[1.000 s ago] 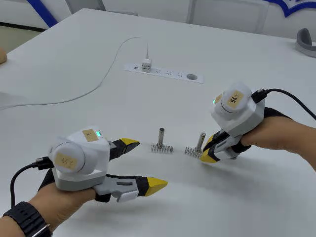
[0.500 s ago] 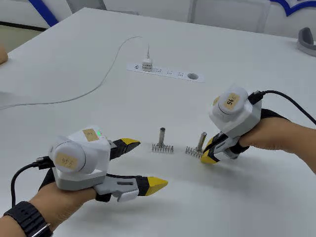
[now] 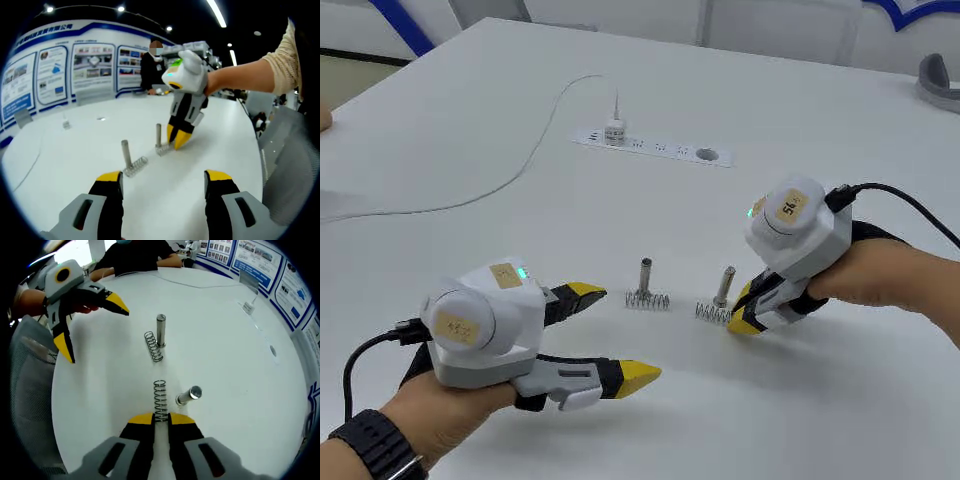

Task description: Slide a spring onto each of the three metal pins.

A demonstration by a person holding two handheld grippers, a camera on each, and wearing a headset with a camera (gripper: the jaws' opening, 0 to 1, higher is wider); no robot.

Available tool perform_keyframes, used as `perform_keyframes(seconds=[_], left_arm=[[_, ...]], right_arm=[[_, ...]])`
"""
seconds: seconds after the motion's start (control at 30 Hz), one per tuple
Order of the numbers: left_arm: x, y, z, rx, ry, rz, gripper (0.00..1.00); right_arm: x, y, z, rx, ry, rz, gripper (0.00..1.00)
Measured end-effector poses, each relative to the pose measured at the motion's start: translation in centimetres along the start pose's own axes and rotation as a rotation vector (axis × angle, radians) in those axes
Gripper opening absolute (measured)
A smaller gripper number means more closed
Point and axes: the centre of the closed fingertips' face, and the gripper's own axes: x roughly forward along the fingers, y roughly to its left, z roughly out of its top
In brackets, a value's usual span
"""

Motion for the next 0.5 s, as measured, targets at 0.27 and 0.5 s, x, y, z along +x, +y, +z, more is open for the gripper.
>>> perform_keyframes(seconds=[0.27,0.5], left_arm=[[0.7,-1.0,0.2,0.017,0.004,-0.04,0.63],[1.4,-2.1,0.6,0.036,0.004,-0.081,0.58]], right_arm=[[-1.5,1.4,0.0,-0.033,-0.012,0.013,0.11],[-2.8,3.3,0.3,-0.085,-0.017,0.031,0.11]])
